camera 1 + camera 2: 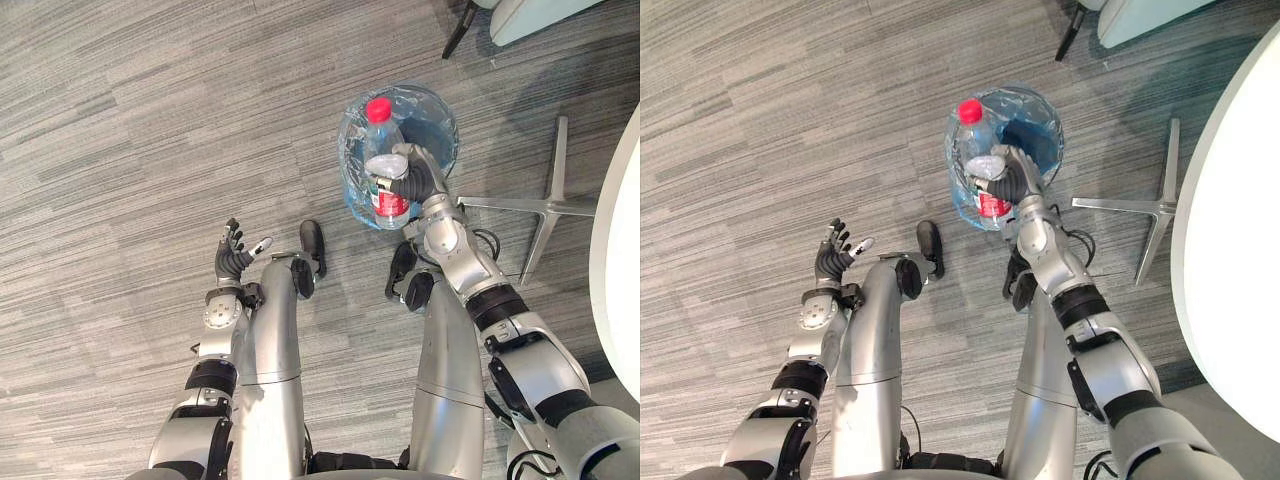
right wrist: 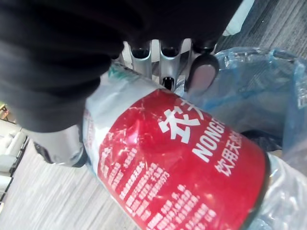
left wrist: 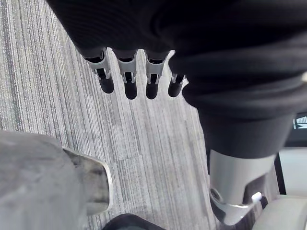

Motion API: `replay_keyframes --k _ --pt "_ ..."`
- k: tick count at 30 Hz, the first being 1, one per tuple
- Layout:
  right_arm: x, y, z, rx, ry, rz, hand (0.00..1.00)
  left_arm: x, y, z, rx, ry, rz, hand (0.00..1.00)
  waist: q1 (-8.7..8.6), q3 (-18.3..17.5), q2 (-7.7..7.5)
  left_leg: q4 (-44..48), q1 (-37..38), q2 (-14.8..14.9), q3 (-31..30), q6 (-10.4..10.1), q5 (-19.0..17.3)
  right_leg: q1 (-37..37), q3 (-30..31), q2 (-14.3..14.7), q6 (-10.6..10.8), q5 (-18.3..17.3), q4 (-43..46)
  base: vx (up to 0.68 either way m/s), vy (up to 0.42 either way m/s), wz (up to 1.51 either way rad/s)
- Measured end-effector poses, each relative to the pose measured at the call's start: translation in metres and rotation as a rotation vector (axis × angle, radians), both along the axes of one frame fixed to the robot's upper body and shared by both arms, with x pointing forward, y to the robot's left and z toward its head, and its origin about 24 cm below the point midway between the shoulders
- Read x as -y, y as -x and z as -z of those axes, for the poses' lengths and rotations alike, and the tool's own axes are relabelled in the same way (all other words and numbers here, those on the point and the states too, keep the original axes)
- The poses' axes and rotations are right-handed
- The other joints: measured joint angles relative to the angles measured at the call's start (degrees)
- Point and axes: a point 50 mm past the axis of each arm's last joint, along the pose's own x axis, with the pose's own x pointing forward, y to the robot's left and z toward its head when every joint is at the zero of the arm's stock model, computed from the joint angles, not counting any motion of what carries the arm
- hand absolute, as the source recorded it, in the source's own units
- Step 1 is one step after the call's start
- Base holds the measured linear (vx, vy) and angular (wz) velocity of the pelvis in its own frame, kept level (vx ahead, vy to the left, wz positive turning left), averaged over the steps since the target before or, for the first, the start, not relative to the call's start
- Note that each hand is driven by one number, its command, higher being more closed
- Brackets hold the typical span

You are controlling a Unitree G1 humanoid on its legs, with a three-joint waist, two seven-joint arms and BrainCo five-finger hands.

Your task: Gather rubbish on tea table into small bin, then transfer packed bag to large trash can.

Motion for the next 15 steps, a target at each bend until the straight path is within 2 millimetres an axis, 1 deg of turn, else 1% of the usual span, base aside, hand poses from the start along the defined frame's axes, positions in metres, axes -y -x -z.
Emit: replay_keyframes --k 3,7,10,11,15 --pt "0.005 -0.006 -0.009 0.01 -0.027 0.036 1.0 0.0 -0.001 -0.002 0.012 -0.003 0.001 0.0 0.03 0.0 0.0 0.06 -0.56 0.02 0.0 -0.19 0.13 -0.69 -0.08 -0.08 -0.21 -0.41 0.34 0.0 0.004 0.01" --pt "0.014 -0.008 -0.017 0.027 -0.062 0.072 1.0 0.0 -0.001 -0.003 0.016 -0.01 0.006 0.0 0.04 -0.01 -0.01 0.43 -0.57 0.02 -0.05 0.16 0.08 -0.69 -0.35 -0.37 -0.46 -1.24 1.1 0.01 0.01 0.05" --pt "0.018 -0.009 -0.022 0.045 -0.072 0.087 1.0 0.002 -0.001 -0.003 0.015 -0.019 0.018 0.0 0.02 -0.03 0.0 0.43 -0.57 0.06 -0.15 0.35 0.16 -0.69 -0.45 -0.37 -0.24 -1.51 1.18 0.0 0.0 0.0" --pt "0.019 -0.009 -0.023 0.049 -0.073 0.092 0.0 0.0 -0.001 -0.004 0.015 -0.026 0.018 0.0 0.0 -0.04 0.0 0.43 -0.57 0.08 -0.15 0.36 0.16 -0.69 -0.47 -0.36 -0.27 -1.54 1.19 0.0 0.0 0.0" --pt "0.023 -0.009 -0.027 0.067 -0.088 0.108 0.0 0.001 -0.001 -0.004 0.015 -0.027 0.02 0.0 -0.01 -0.09 -0.01 0.5 -0.57 0.09 -0.16 0.36 0.16 -0.68 -0.48 -0.36 -0.29 -1.56 1.26 0.0 0.0 0.0"
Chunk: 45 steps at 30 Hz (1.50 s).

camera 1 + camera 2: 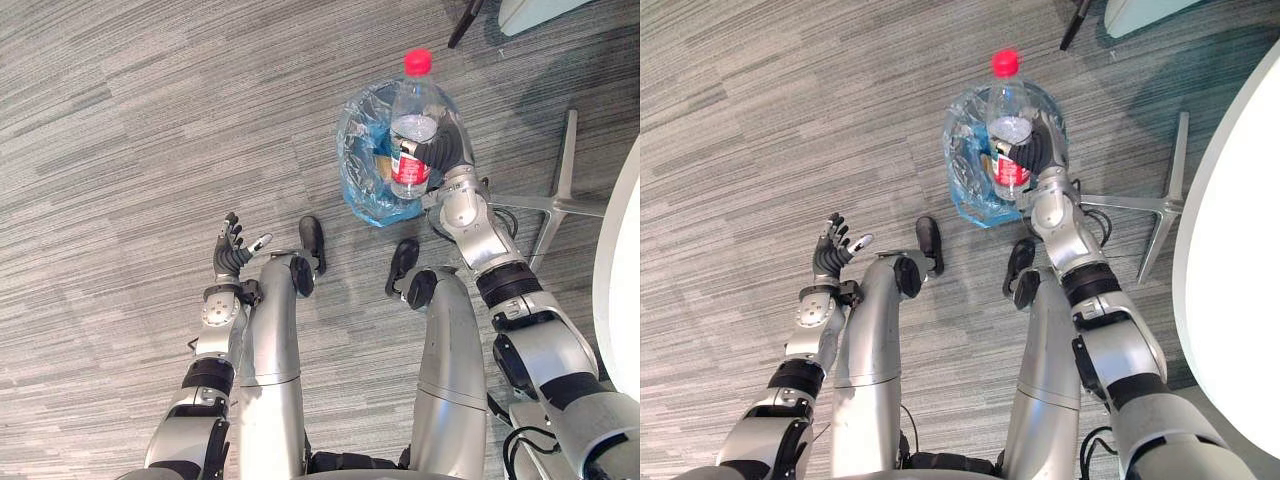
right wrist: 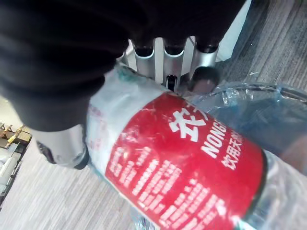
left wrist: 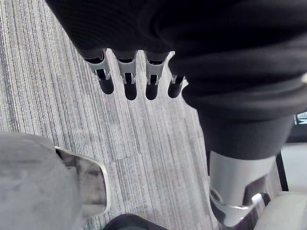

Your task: Gather rubbish on tea table into small bin, then transfer packed bag to large trash can.

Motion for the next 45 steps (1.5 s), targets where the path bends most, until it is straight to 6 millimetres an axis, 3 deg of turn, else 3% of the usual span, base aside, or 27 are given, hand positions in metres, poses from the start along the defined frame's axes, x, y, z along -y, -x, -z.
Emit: replay_keyframes --k 10,18,32,45 --pt "0.005 0.0 -0.002 0.005 -0.057 0.011 0.0 0.003 0.0 0.001 -0.008 -0.006 0.014 0.0 -0.08 -0.63 0.0 0.2 0.02 0.04 -0.04 -0.22 -0.2 0.17 -0.06 0.01 -0.1 -0.04 0.04 0.0 0.0 0.0" --pt "-0.004 0.008 0.04 -0.091 0.0 -0.001 0.0 0.005 0.003 0.009 -0.052 0.0 0.015 0.0 -0.08 -2.35 -0.1 0.21 0.33 0.24 0.01 -0.15 -0.3 0.56 -0.08 0.16 -0.14 -0.07 -0.09 0.0 0.0 0.0" --pt "-0.047 0.043 0.075 -0.081 0.267 -0.193 0.0 0.003 0.013 0.025 -0.111 -0.026 0.013 0.0 -0.33 -2.78 -0.88 -2.93 4.74 0.8 0.21 -0.2 -0.27 5.19 -1.03 0.81 -0.5 0.4 -4.03 0.0 0.001 -0.02" --pt "-0.055 0.038 0.107 -0.179 0.532 -0.155 0.0 0.002 0.014 0.026 -0.118 -0.032 -0.007 0.0 -0.52 -3.02 -1.53 -5.45 5.02 0.51 0.36 -0.41 0.2 5.58 -1.45 0.85 -0.52 0.69 -6.38 0.0 -0.003 0.01"
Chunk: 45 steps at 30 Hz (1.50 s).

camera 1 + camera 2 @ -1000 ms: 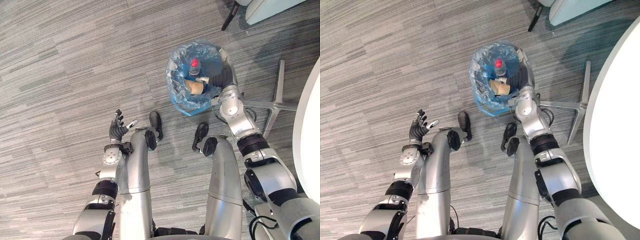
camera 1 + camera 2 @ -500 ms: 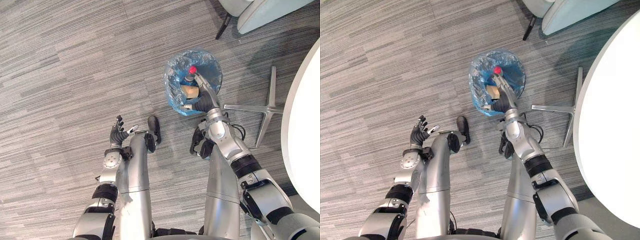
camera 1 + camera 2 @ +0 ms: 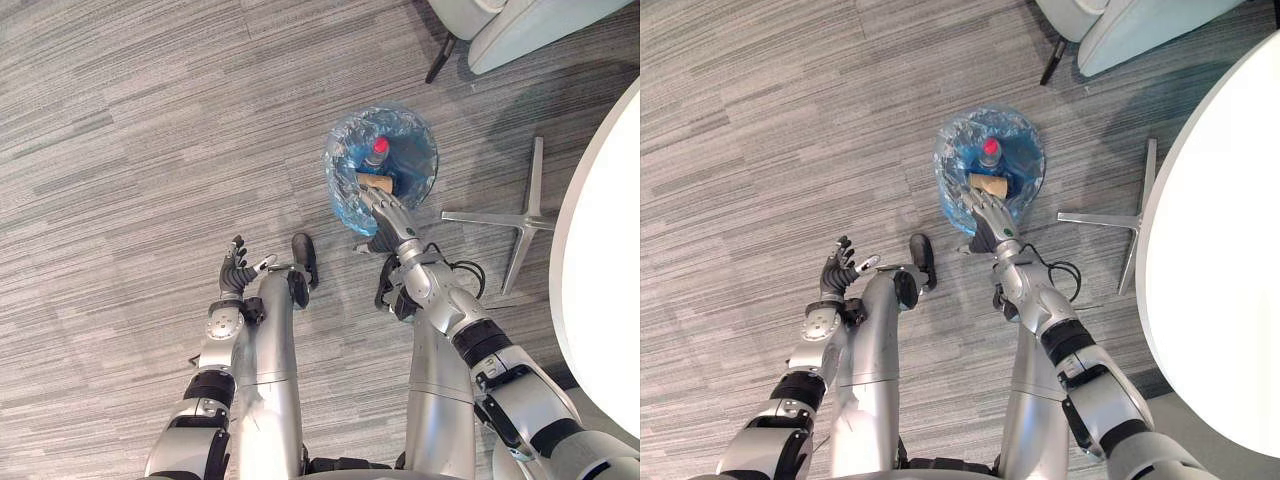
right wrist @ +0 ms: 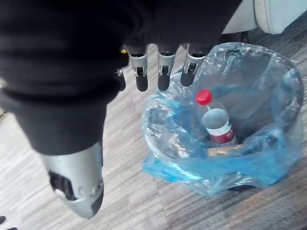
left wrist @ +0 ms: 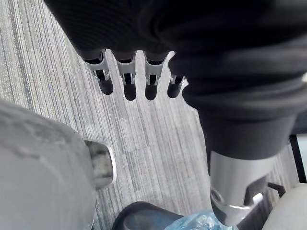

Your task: Gather rubbish on tea table into small bin, then transfer packed bag to large trash can.

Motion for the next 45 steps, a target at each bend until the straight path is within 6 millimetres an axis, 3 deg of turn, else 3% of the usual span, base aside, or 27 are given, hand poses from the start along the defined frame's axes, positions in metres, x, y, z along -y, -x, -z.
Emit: replay_keyframes --k 9,24,25,45 --pt "0.011 -0.021 -0.003 -0.018 0.098 0.132 0.0 0.001 -0.005 -0.009 0.052 0.017 -0.023 0.0 0.05 0.07 -0.12 0.0 -3.31 -0.47 -0.51 0.17 0.56 -3.27 -0.31 -0.4 0.04 -0.1 0.86 0.0 -0.004 0.04" --pt "0.022 -0.036 -0.003 -0.088 0.122 0.247 0.0 0.005 -0.012 -0.018 0.092 0.058 -0.021 0.0 0.37 0.09 -0.08 0.94 -6.22 -2.27 -1.87 -0.49 0.64 -5.58 -1.44 -2.4 0.18 -1.68 3.29 -0.02 0.008 0.09" --pt "0.022 -0.036 -0.002 -0.092 0.124 0.249 1.0 0.005 -0.012 -0.018 0.092 0.059 -0.021 0.0 0.37 0.09 -0.08 0.88 -6.24 -2.41 -1.96 -0.49 0.64 -5.58 -1.45 -2.47 0.15 -1.74 3.36 -0.01 0.009 0.07" --pt "0.023 -0.039 -0.007 -0.115 0.065 0.268 1.0 0.008 -0.012 -0.018 0.091 0.068 -0.016 0.0 0.51 0.09 -0.06 1.26 -6.21 -2.73 -2.22 -0.21 0.8 -5.51 -1.69 -2.94 0.24 -2.57 4.31 0.0 0.003 0.02"
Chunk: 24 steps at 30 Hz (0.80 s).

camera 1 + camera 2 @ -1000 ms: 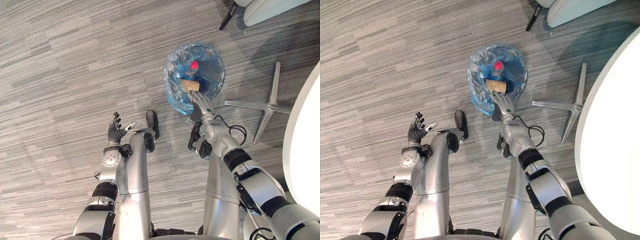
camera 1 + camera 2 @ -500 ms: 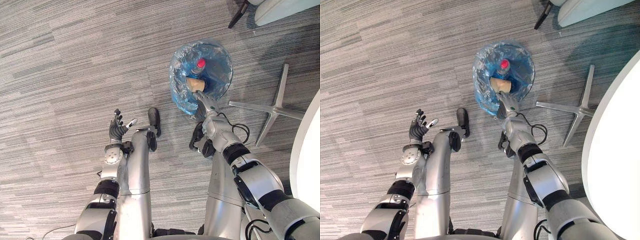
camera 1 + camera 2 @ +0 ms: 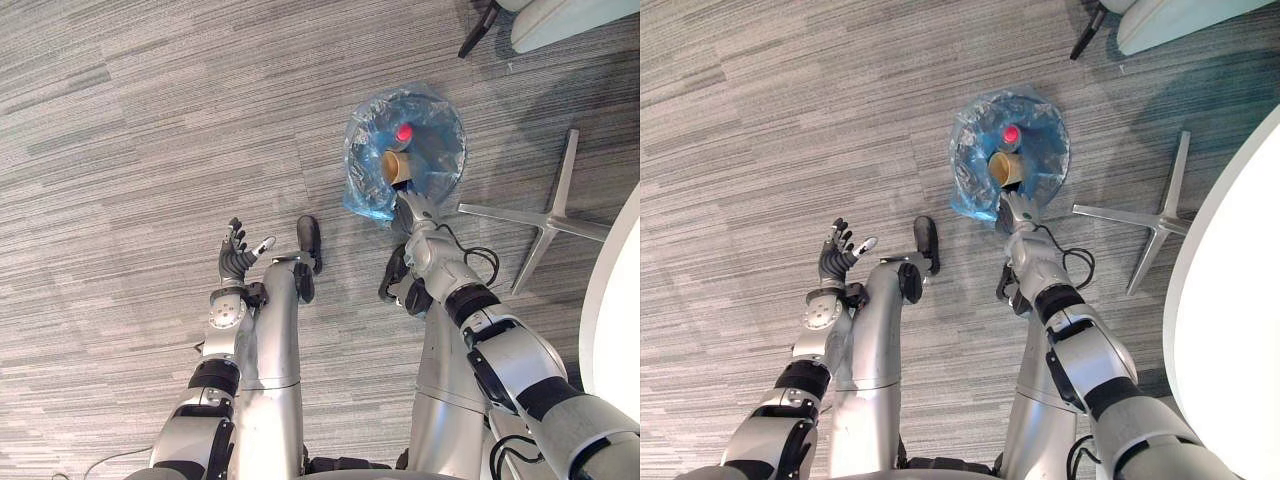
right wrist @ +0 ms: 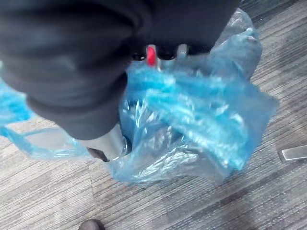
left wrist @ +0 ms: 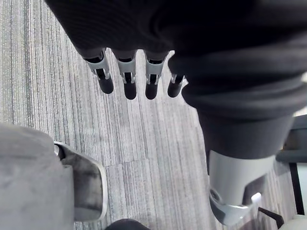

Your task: Gather rubbish on tea table into small bin, then transfer packed bag to large trash can.

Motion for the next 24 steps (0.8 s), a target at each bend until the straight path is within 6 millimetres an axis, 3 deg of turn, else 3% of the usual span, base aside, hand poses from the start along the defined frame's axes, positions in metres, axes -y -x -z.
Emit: replay_keyframes --k 11,21,24 --pt "-0.017 0.016 -0.009 0.101 -0.173 -0.076 1.0 0.003 0.005 0.012 -0.068 0.014 0.003 0.0 -0.06 -0.01 0.0 -0.48 5.6 0.97 0.4 -0.32 -0.23 5.35 0.17 0.94 -0.05 0.04 -1.07 -0.02 -0.004 -0.05" --pt "-0.027 0.076 0.027 0.084 -0.496 -0.111 1.0 0.024 0.04 0.055 -0.236 0.02 0.073 0.0 -1.69 -0.13 -0.22 -9.31 25.15 1.89 2.47 -0.92 -0.02 24.45 0.08 2.94 0.21 1.89 -11.35 0.0 -0.042 -0.09" --pt "-0.033 0.098 0.039 0.046 -0.586 -0.115 1.0 0.025 0.056 0.068 -0.279 0.02 0.089 0.0 -1.7 -0.95 -1.67 -14.97 33.56 1.3 3.44 -1.58 0.8 32.36 -0.13 3.17 0.27 2.89 -16.78 0.08 -0.035 -0.04"
